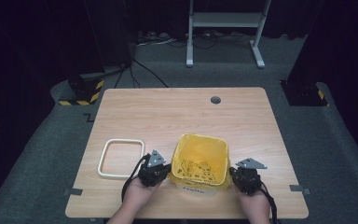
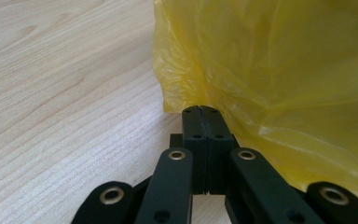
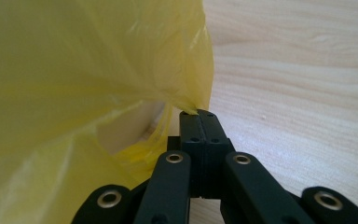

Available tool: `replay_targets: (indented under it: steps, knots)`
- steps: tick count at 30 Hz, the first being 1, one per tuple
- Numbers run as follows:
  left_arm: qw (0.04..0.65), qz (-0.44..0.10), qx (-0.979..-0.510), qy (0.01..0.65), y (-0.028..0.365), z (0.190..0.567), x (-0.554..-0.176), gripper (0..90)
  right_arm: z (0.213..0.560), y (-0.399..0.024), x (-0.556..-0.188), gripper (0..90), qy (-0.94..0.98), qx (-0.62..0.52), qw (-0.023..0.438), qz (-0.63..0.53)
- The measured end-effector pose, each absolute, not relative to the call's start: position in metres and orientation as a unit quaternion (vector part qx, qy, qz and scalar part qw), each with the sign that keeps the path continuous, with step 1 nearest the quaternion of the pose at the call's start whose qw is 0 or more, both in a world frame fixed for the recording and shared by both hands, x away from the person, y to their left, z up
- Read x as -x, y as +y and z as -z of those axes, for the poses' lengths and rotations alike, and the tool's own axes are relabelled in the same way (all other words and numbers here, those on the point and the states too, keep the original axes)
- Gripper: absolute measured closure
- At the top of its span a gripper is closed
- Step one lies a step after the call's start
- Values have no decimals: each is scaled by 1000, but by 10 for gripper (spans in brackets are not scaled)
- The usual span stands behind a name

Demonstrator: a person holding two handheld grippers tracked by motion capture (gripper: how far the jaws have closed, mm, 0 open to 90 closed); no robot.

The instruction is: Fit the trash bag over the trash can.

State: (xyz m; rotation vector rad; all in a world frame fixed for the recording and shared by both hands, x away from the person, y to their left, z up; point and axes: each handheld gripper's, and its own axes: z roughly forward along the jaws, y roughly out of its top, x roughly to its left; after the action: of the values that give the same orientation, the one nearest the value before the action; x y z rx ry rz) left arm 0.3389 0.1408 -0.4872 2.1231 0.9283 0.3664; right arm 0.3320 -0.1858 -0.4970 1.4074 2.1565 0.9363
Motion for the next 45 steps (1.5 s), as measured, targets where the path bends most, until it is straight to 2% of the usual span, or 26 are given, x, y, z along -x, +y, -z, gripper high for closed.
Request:
replay_targets:
  steps: [9, 18, 26, 27, 29, 33, 37, 39, 43, 44, 45]
  knots:
    - [333, -158, -861, 351, 124, 510, -344, 898, 499, -186, -328, 900, 773, -499, 202, -336]
    - [341, -155, -865, 334, 111, 514, -335, 888, 506, -195, -338, 900, 777, -498, 234, -306]
    - [351, -141, -861, 340, 111, 515, -335, 792, 515, -195, -341, 900, 785, -489, 245, -292]
    - [354, -136, -858, 346, 112, 514, -336, 766, 514, -195, -341, 872, 784, -490, 241, -293]
    - [364, -133, -851, 354, 118, 511, -337, 665, 512, -197, -340, 738, 784, -491, 240, -295]
    - [396, -127, -827, 378, 135, 499, -339, 556, 497, -212, -331, 576, 765, -497, 251, -324]
    - [410, -144, -812, 390, 150, 488, -337, 473, 483, -223, -322, 477, 751, -497, 265, -345]
    - [425, -135, -802, 398, 152, 483, -336, 443, 477, -226, -320, 436, 744, -499, 267, -355]
    - [431, -138, -806, 382, 144, 477, -331, 414, 470, -229, -318, 333, 733, -504, 249, -383]
    - [430, -137, -810, 376, 140, 477, -330, 411, 469, -229, -318, 292, 731, -504, 238, -394]
    - [432, -133, -809, 375, 137, 477, -329, 407, 468, -229, -317, 287, 723, -506, 224, -413]
